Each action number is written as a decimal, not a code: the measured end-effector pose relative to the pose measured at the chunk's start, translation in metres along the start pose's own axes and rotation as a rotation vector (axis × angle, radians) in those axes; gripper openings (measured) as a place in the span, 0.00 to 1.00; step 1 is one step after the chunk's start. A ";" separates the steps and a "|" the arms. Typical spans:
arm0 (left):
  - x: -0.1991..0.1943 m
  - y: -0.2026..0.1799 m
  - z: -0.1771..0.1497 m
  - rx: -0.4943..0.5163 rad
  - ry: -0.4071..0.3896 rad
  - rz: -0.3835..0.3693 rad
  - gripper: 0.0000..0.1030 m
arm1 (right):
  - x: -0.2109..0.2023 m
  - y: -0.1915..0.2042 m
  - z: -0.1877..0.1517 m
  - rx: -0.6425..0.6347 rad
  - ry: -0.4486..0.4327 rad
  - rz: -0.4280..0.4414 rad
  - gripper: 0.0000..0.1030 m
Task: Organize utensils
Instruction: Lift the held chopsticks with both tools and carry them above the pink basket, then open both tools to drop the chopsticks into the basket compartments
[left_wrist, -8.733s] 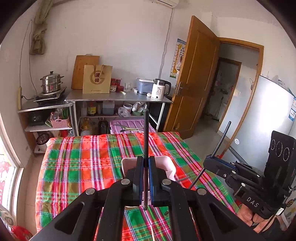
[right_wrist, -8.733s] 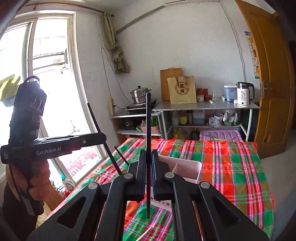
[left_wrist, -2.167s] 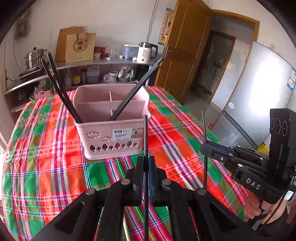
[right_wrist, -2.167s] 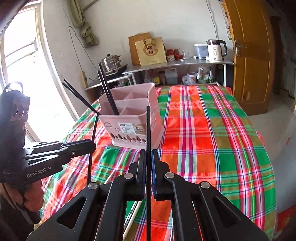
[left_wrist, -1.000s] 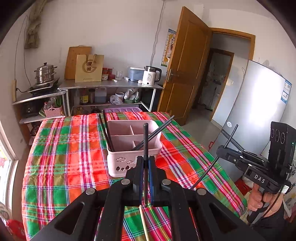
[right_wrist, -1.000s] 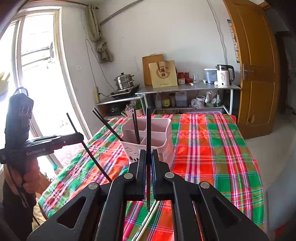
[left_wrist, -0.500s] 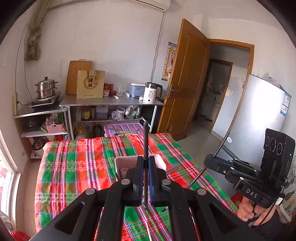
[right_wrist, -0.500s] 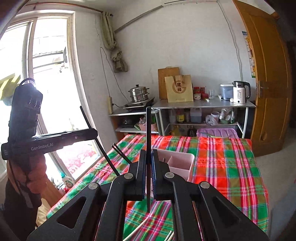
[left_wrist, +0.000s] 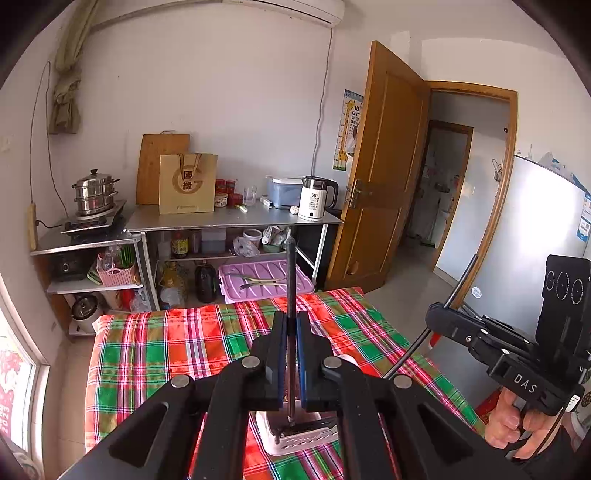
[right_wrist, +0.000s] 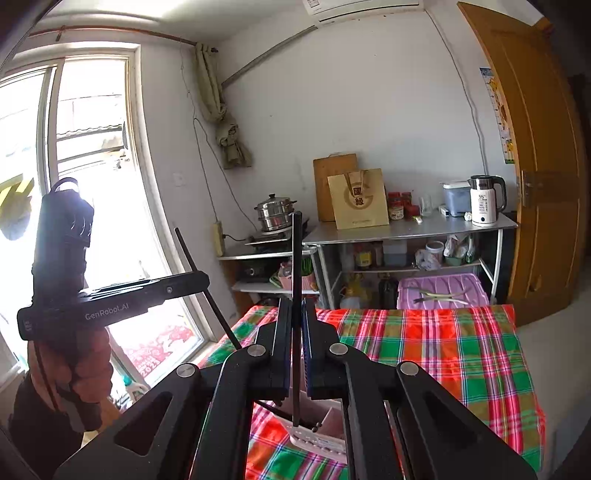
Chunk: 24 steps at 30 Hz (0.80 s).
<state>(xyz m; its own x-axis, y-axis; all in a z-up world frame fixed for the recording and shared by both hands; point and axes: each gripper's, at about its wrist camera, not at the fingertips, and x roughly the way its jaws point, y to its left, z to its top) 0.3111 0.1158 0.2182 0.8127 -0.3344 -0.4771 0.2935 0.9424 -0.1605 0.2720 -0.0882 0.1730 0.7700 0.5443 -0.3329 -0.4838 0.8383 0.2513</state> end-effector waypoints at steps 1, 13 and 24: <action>0.005 0.004 -0.002 -0.005 0.007 -0.003 0.04 | 0.004 -0.004 -0.001 0.009 0.004 0.000 0.05; 0.056 0.036 -0.034 -0.045 0.099 -0.045 0.04 | 0.050 -0.035 -0.031 0.085 0.105 0.016 0.05; 0.089 0.051 -0.071 -0.085 0.188 -0.098 0.05 | 0.073 -0.042 -0.064 0.103 0.226 0.036 0.05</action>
<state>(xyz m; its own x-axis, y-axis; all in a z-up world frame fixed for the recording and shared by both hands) 0.3627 0.1346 0.1066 0.6719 -0.4244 -0.6070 0.3163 0.9055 -0.2829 0.3216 -0.0817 0.0805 0.6349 0.5764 -0.5144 -0.4553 0.8171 0.3537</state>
